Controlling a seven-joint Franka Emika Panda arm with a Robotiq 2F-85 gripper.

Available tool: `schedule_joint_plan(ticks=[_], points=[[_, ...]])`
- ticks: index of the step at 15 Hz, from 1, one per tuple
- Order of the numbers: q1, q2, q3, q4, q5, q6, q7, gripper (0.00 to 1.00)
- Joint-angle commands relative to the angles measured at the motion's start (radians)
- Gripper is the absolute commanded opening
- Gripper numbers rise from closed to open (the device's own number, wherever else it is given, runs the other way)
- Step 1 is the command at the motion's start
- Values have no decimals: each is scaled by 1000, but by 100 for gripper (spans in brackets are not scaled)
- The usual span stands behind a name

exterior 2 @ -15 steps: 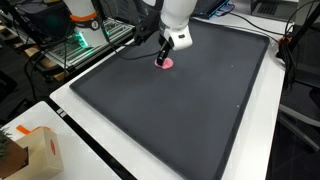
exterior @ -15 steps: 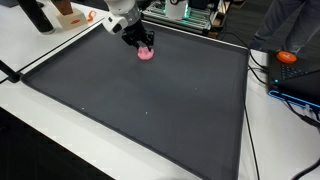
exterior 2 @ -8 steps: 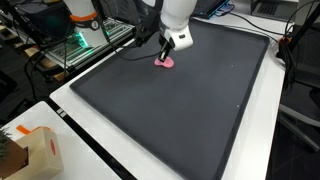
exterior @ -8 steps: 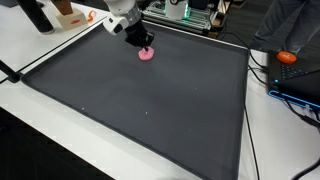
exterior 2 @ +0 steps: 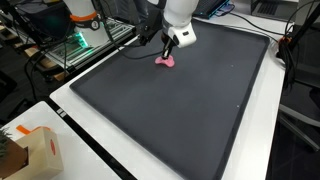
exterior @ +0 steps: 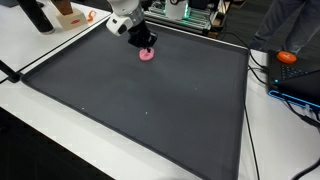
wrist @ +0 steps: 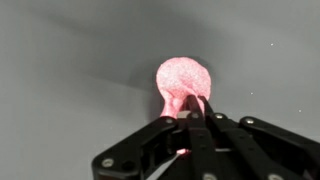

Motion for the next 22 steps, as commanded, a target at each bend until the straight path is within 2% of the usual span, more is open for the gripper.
schedule_joint_plan(ticks=[1, 12, 13, 15, 20, 22], points=[[-7, -23, 19, -14, 35, 36, -25, 1], [-2, -119, 14, -34, 30, 92, -19, 1], [-2, -123, 15, -34, 36, 93, -20, 29], [-3, -128, 15, -31, 43, 84, -23, 34], [1, -138, 14, -28, 59, 75, -15, 72], [14, -153, 9, -39, 25, 104, 4, 87]])
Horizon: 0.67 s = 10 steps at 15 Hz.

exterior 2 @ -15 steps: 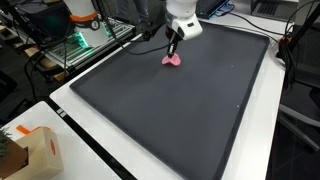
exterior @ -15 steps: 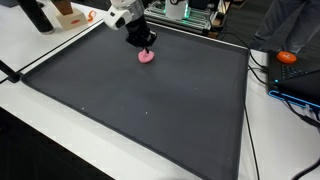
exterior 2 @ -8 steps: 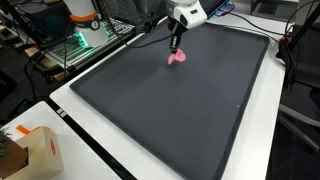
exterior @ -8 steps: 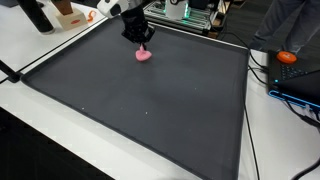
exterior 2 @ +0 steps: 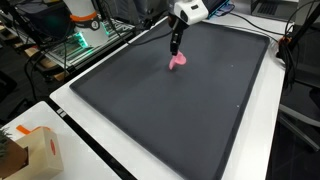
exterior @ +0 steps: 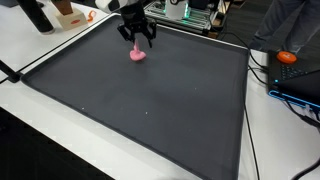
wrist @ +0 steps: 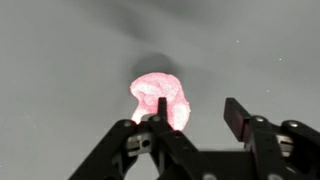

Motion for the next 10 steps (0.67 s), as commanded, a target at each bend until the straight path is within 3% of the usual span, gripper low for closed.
schedule_joint_plan(ticks=[1, 2, 7, 8, 9, 10], points=[[18, -45, -6, -39, -19, 39, 10, 95], [22, -49, -6, -40, -25, 44, 10, 100], [42, -71, 1, -49, -67, 22, -7, 100], [69, -71, -28, -61, -182, 87, 89, 100], [71, -70, -26, -58, -203, 60, 84, 100], [55, -84, 8, -70, -136, 19, -32, 99]])
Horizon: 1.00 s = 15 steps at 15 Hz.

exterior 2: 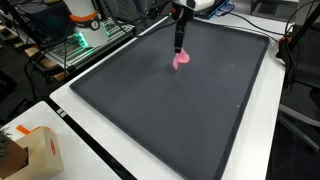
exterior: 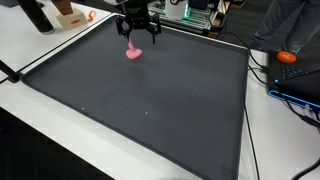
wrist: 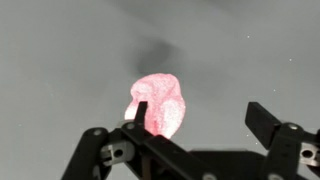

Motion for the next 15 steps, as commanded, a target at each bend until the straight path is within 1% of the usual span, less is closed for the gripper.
schedule_joint_plan(ticks=[1, 2, 3, 4, 5, 6, 7, 8, 9, 10, 11, 13, 14, 15], points=[[23, -34, -2, -51, -56, -2, -11, 100], [31, -32, -11, -52, -98, -12, 18, 100], [37, -31, -12, -57, -116, -2, 36, 100], [26, -41, 7, -65, -76, -24, -34, 100], [57, -33, -33, -71, -240, 43, 115, 100], [47, -34, -17, -65, -197, -6, 66, 100], [70, -25, -51, -71, -348, 39, 187, 100], [43, -24, -11, -67, -215, -24, 55, 100], [75, -10, -64, -67, -424, 34, 239, 100], [56, 4, -40, -62, -334, -1, 164, 100], [61, 11, -49, -62, -371, -5, 205, 100], [50, 12, -35, -66, -303, -6, 163, 100], [51, 13, -36, -66, -300, -8, 172, 100], [47, 12, -32, -65, -279, -16, 155, 100]])
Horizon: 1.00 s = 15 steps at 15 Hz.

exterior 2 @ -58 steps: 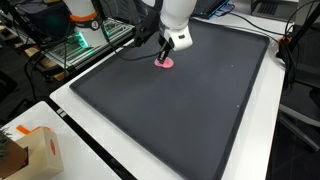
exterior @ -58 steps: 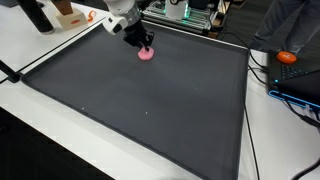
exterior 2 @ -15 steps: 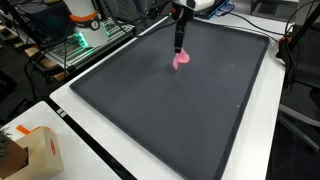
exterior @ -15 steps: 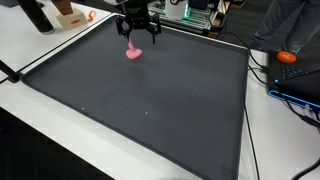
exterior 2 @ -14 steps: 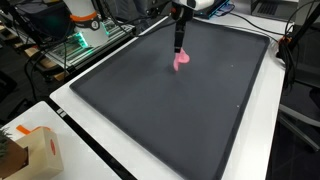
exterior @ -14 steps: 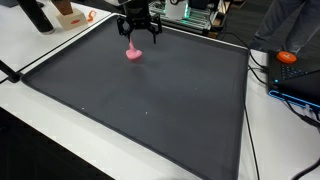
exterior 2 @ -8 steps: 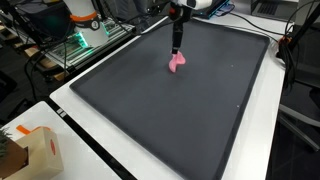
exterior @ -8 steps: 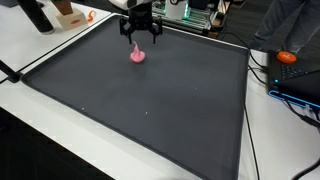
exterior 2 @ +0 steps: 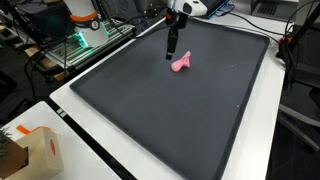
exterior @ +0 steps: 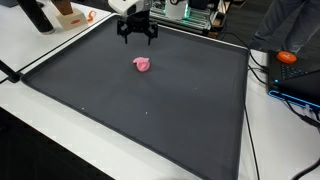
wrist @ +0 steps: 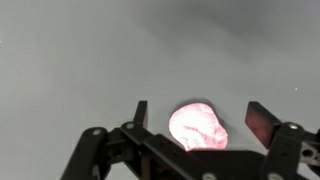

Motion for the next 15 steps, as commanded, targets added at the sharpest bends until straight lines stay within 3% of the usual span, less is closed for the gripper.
schedule_joint_plan(ticks=[1, 8, 15], points=[[-4, -7, 5, -14, 61, -23, -21, 100], [-79, -32, 15, -16, 379, -36, -223, 100], [-172, -27, -14, 9, 693, -29, -281, 100]])
